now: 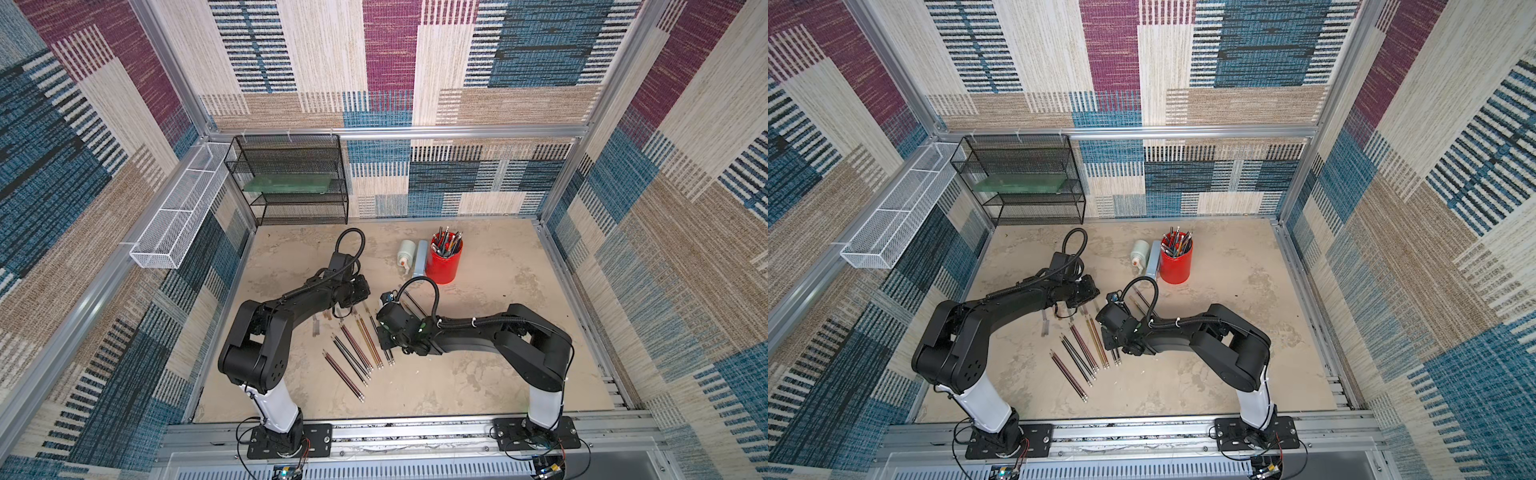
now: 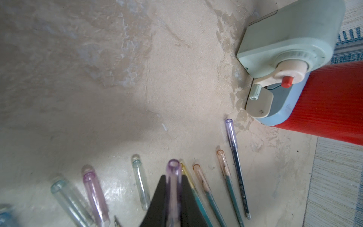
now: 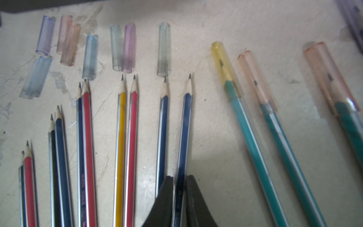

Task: Remove the protective cover of the pencils
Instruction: Place the protective sleeve at the center of the board.

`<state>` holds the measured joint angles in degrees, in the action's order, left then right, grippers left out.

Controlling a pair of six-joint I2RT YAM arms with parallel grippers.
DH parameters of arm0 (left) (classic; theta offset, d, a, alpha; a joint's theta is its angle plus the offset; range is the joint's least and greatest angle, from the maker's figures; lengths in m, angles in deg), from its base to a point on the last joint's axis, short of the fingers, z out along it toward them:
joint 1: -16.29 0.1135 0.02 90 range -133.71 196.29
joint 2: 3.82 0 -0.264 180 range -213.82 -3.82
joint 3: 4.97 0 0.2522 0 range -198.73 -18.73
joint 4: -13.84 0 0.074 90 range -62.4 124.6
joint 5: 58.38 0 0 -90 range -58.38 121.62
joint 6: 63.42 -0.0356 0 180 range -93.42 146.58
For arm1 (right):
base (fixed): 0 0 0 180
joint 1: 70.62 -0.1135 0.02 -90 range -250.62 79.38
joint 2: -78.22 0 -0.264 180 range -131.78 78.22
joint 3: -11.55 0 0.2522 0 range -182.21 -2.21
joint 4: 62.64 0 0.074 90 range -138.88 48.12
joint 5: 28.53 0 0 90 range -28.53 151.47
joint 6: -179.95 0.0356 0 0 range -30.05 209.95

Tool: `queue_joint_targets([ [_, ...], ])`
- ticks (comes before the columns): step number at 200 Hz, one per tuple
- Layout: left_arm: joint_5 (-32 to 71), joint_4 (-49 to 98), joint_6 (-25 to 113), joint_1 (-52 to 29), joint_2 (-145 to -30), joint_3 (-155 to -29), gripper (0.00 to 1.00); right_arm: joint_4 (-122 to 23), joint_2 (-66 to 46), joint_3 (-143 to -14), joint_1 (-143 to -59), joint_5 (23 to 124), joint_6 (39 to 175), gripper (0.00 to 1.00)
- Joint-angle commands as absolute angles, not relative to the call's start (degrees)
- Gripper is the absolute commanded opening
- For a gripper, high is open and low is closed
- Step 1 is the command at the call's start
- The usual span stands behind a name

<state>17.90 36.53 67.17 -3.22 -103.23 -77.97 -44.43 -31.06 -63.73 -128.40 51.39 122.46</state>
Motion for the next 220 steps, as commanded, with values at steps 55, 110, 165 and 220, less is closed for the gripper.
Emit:
queue_joint_targets([
  [55,17.52,37.62,66.05,-3.15,-104.61,-78.75,0.0,-45.67,-30.78,-64.05,-128.49,52.14,121.94,0.16],
  [110,17.82,39.81,65.93,-3.24,-106.7,-80.27,0.0,-46.55,-30.88,-64.03,-128.46,53.12,121.76,0.12],
  [165,18.17,43.09,65.03,-3.84,-108.9,-83.11,0.0,-47.09,-30.16,-63.94,-128.4,53.73,121.68,0.12],
  [220,18.96,46.82,63.87,-4.95,-111.17,-86.08,0.0,-45.82,-26.73,-63.54,-128.25,51.88,121.41,0.13],
])
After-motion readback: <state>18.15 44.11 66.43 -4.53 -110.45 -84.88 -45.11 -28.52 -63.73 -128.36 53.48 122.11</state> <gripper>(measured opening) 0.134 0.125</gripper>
